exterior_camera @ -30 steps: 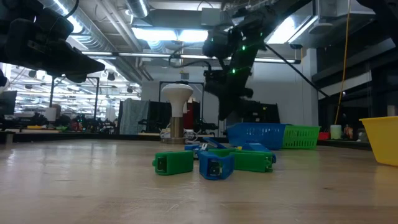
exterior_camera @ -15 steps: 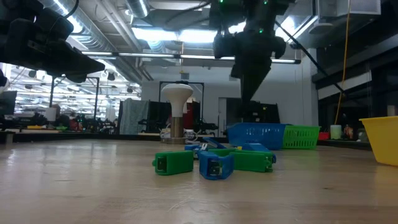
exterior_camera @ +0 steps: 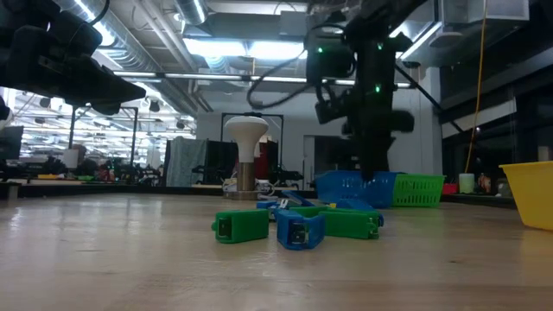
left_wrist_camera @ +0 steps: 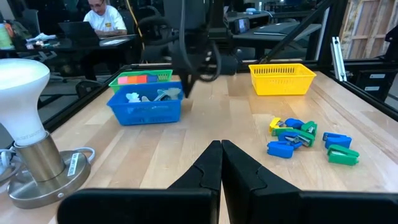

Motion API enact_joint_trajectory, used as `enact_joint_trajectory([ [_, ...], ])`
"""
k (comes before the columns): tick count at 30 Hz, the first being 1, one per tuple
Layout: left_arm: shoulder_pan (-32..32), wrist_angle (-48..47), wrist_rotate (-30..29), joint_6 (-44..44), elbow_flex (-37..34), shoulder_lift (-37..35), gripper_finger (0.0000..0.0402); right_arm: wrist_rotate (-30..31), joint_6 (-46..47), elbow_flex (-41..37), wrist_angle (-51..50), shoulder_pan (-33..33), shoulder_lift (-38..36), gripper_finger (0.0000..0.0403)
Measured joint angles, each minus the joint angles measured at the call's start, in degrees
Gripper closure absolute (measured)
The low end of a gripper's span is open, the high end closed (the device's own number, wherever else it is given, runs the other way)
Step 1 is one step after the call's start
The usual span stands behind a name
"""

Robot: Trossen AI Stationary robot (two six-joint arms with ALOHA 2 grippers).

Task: Pick and place Stapler, Stapler remover, tape
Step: Move the blue bin to the top of the table, then move the yellow bin to the top of the table

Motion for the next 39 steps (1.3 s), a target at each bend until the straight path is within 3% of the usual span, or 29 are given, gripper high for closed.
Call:
enact_joint_trajectory([
  [3, -0.01, 0.0, 0.0, 0.0, -0.01, 0.0, 0.04, 6.31, 0.65, -0.42, -0.12, -0.97, 0.0, 0.0393],
  [7, -0.01, 0.0, 0.0, 0.0, 0.0, 0.0, 0.04, 7.47, 0.67, -0.42, 2.52, -2.37, -0.04, 0.0393],
  [16, 0.0, 0.0, 0.0, 0.0, 0.0, 0.0, 0.04, -2.2, 6.25, -0.42, -0.8, -1.05, -5.68, 0.0393],
  [21, -0.01, 0.0, 0.02, 0.0, 0.0, 0.0, 0.04, -6.66, 16.13, -0.42, -3.73, 5.18, -13.15, 0.0393],
  [27, 0.0, -0.02, 0.02, 0.0, 0.0, 0.0, 0.04, -8.27, 34.74, -0.4, -4.07, 16.99, -19.63, 0.0393],
  [33, -0.01, -0.01, 0.0, 0.0, -0.02, 0.0, 0.04, -8.31, 50.59, -0.4, -4.1, 28.55, -19.64, 0.0393],
  [39, -0.02, 0.0, 0.0, 0.0, 0.0, 0.0, 0.04, -8.23, 62.23, -0.4, -4.23, 35.55, -18.61, 0.0393],
])
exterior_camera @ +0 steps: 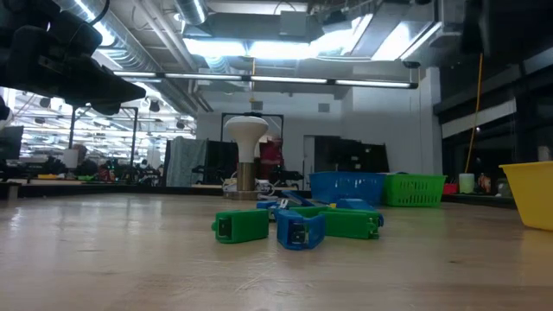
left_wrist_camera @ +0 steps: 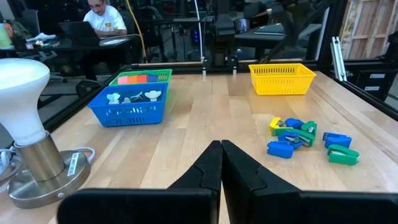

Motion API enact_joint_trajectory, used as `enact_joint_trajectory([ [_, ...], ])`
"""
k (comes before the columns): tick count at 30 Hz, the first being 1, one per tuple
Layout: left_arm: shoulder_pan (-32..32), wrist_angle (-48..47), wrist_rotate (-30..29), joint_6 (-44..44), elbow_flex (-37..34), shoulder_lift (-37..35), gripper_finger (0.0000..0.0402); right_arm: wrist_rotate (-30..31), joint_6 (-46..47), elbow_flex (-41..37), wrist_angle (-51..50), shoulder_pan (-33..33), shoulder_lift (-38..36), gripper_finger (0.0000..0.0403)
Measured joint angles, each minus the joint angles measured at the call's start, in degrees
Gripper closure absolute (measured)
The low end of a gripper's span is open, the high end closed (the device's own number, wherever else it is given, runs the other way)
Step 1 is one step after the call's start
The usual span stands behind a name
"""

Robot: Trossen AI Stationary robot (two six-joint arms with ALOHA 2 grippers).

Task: Pick and place Stapler, Stapler remover, tape
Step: Move the yellow bin to the top of the table

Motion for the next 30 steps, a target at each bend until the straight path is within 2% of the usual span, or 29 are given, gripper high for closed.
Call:
enact_joint_trajectory([
  [3, 0.02, 0.0, 0.0, 0.0, 0.0, 0.0, 0.04, -0.42, 3.01, 0.0, -0.43, 1.9, 1.09, 0.0393],
  [10, 0.01, -0.01, 0.01, 0.0, -0.01, 0.0, 0.04, -6.91, 7.71, 0.0, -4.77, 2.82, 5.8, 0.0393],
  [18, 0.01, 0.0, 0.0, 0.0, 0.0, 0.0, 0.04, -11.75, 7.32, 0.0, -7.49, 2.44, 11.08, 0.0393],
  [26, 0.01, -0.04, 0.0, 0.0, 0.0, 0.0, 0.04, -11.87, 1.86, 0.0, -7.34, -0.74, 13.58, 0.0393],
  [30, 0.01, 0.0, 0.0, 0.0, -0.01, 0.0, 0.04, -9.47, -2.37, 0.0, -6.43, -3.02, 14.19, 0.0393],
])
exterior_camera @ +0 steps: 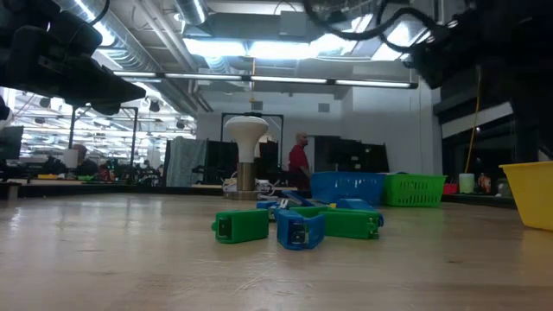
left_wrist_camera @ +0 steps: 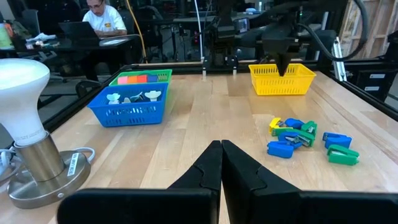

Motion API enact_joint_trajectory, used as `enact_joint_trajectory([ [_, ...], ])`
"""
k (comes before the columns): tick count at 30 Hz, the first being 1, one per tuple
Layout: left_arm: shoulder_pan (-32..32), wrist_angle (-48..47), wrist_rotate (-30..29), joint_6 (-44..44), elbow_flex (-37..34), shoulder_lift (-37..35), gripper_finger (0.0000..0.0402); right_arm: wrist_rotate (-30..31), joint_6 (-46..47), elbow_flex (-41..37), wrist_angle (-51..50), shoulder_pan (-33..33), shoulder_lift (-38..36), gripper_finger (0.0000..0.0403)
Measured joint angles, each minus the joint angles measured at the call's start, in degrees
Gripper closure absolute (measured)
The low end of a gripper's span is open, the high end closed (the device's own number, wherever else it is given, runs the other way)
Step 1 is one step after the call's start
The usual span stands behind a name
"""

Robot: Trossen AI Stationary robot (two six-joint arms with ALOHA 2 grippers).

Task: Pick and place Stapler, Stapler remover, tape
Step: Move the yellow bin to the top of the table

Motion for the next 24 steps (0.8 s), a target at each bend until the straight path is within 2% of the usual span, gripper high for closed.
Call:
enact_joint_trajectory([
  [8, 0.01, 0.0, 0.0, 0.0, 0.01, 0.0, 0.04, 2.66, -8.55, 0.0, 2.68, -3.86, -0.05, 0.0393],
  [13, -0.01, 0.0, 0.0, 0.0, -0.01, 0.0, 0.04, 2.75, -10.98, 0.0, 2.84, -3.39, -2.4, 0.0393],
  [19, 0.01, 0.0, 0.0, 0.0, -0.01, 0.0, 0.04, 8.29, -4.06, 0.02, 1.21, 1.41, -7.29, 0.0393],
  [24, -0.01, 0.0, 0.01, 0.0, 0.0, 0.0, 0.04, 6.73, 5.07, -1.18, -4.05, 5.26, -7.61, 0.0393],
])
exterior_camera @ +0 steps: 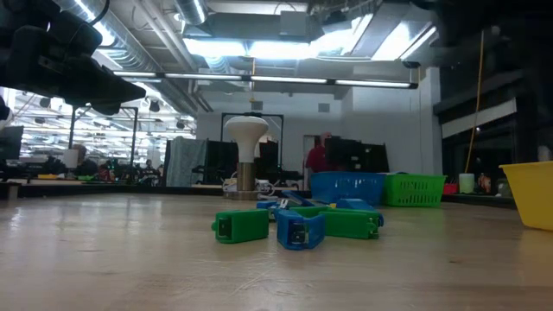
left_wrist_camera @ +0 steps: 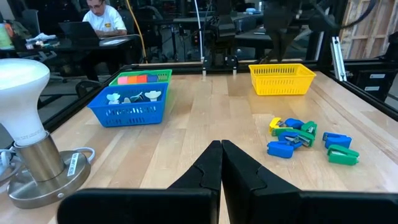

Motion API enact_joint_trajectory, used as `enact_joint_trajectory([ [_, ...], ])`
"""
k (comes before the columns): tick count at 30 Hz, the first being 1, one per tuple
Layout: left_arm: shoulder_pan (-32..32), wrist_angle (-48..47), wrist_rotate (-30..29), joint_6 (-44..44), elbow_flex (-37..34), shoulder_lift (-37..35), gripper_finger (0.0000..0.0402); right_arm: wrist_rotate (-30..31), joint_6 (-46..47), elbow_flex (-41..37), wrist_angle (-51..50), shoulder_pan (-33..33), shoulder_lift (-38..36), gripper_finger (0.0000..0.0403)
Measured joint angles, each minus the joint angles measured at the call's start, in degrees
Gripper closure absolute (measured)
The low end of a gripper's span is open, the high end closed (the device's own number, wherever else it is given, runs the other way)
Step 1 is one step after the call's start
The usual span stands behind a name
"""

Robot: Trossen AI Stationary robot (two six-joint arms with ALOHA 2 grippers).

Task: Pick and place Stapler, Stapler remover, tape
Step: Move the yellow bin to the top of the table

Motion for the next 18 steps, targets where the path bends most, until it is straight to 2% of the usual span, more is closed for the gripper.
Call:
enact_joint_trajectory([
  [9, 0.01, 0.0, 0.0, 0.0, -0.01, 0.0, 0.04, -7.2, 7.64, -8.16, 8.85, 1.85, 0.02, 0.0393],
  [18, -0.01, 0.0, -0.01, 0.0, -0.01, 0.0, 0.04, -7.71, 7.74, -11.47, 14.72, -0.02, 0.02, 0.0393],
])
